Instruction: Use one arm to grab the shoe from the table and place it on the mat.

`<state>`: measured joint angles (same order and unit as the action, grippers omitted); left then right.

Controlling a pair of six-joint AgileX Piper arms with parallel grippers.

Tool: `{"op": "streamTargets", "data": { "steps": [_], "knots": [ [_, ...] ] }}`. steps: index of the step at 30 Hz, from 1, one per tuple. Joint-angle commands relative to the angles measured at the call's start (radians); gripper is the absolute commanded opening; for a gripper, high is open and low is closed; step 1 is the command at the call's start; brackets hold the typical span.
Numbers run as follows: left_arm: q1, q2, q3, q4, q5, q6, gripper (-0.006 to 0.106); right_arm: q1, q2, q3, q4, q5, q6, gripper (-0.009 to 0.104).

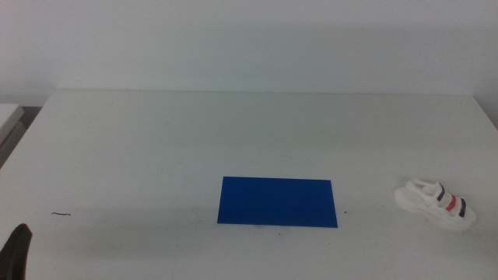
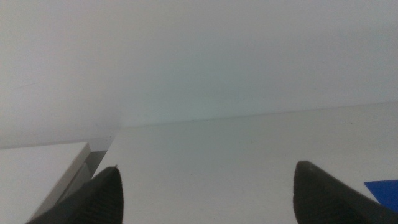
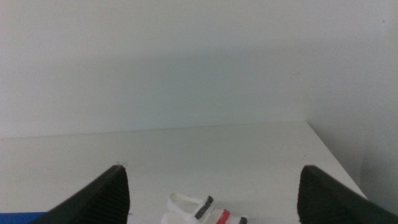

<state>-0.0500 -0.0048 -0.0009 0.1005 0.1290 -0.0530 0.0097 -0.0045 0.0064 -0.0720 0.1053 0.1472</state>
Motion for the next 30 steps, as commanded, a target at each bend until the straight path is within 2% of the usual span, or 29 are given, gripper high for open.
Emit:
{"op": "streamTargets", "data": {
  "steps": [1,9,14,17,21,24,30],
  "knots": [
    [0.000,0.005,0.001,-0.004,-0.013,-0.003,0.094,0.002,0.005,-0.006,0.004,-0.006,-0.007,0.092],
    [0.000,0.005,0.001,-0.004,-0.013,-0.003,0.094,0.002,0.005,-0.006,0.006,0.018,-0.007,0.092],
    [0.000,0.005,0.001,-0.004,-0.013,-0.003,0.094,0.002,0.005,-0.055,0.045,0.110,-0.009,0.092],
    [0.000,0.005,0.001,-0.004,-0.013,-0.003,0.094,0.002,0.102,-0.132,0.062,0.152,-0.009,0.092],
    [0.000,0.005,0.001,-0.004,-0.013,-0.003,0.094,0.002,0.282,-0.284,0.072,0.270,0.032,0.092],
    [0.000,0.005,0.001,-0.004,-0.013,-0.003,0.094,0.002,0.423,-0.411,0.072,0.423,0.096,0.092],
    [0.000,0.005,0.001,-0.004,-0.013,-0.003,0.094,0.002,0.727,-0.708,0.090,0.771,-0.231,0.092]
  ]
}}
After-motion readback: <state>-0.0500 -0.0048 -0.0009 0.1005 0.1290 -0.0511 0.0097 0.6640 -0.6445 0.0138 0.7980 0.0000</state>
